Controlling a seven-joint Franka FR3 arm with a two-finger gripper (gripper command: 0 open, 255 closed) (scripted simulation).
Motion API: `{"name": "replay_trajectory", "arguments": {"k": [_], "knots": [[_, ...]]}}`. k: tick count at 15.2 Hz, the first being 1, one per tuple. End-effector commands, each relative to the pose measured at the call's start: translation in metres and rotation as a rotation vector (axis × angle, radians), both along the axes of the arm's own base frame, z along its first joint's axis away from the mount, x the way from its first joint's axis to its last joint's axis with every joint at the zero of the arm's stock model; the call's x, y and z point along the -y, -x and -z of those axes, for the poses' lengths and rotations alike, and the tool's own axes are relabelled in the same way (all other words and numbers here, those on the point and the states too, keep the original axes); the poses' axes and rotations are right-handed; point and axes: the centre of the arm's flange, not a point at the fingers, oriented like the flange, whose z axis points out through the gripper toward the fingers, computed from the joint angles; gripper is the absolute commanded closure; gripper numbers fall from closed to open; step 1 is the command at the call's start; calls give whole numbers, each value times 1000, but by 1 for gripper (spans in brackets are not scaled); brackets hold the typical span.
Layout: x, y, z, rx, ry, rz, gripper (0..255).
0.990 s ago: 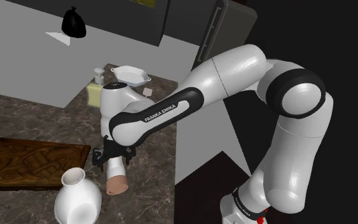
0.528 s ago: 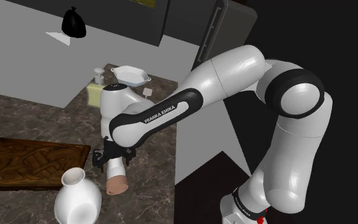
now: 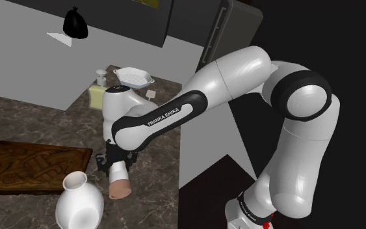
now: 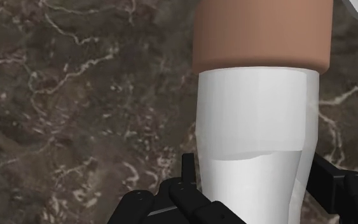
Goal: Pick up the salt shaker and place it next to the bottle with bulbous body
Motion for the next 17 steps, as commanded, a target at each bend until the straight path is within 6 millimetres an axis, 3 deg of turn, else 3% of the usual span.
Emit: {"name": "replay_trajectory", "arguments": {"k": [1,17], "knots": [[0,0,0,0,0,0,255],[0,0,-79,0,0,0,255]]}}
